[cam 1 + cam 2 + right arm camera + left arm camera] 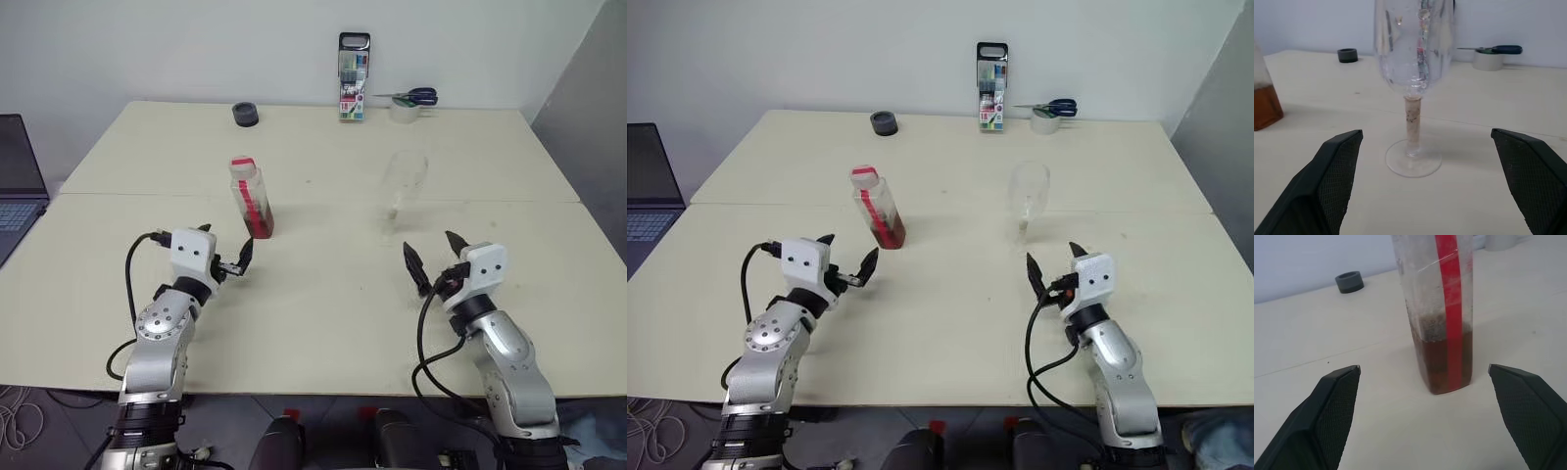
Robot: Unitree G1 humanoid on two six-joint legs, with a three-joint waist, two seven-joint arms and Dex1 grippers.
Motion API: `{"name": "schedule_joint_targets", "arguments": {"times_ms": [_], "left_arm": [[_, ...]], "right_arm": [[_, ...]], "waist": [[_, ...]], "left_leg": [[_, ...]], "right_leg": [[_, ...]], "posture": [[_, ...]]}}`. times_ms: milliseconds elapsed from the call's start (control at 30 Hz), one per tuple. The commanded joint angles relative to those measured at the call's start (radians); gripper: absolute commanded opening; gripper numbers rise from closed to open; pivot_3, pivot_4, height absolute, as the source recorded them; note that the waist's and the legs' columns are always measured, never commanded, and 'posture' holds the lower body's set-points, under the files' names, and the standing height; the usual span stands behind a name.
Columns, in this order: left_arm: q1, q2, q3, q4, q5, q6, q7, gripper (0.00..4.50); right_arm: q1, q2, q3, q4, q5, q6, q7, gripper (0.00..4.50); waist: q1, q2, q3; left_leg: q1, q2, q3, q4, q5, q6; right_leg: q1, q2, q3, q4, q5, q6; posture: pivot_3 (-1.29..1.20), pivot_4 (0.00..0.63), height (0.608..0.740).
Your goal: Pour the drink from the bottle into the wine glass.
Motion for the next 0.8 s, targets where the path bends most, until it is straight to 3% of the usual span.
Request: {"name": "schedule_joint_targets", "arguments": {"times_ms": [33,800], "left_arm": [[-0.010,0.019,0.007,-0.055,-0.002,-0.003,-0.007,4.48],[-0.025,0.014,-0.022,-0.100,-0.006,0.077,-0.012,4.48]], "right_arm": [[-0.014,-0.006,0.004,-0.024,0.024,-0.009,0.022,4.50],[-0.067,-0.027,-0.005,-0.016,0.029,-0.002,0.055,4.50]], "waist": [[0.000,0.000,0.000],[0.000,0.000,0.000]], "left_leg": [[0.000,0.000,0.000,0.000,0.000,0.000],[0.000,0.000,0.000,0.000,0.000,0.000]], "right_leg": [[0.000,0.000,0.000,0.000,0.000,0.000],[0.000,0.000,0.000,0.000,0.000,0.000]], "posture": [[0.00,0.150,0.740],[0.00,0.150,0.740]]}}
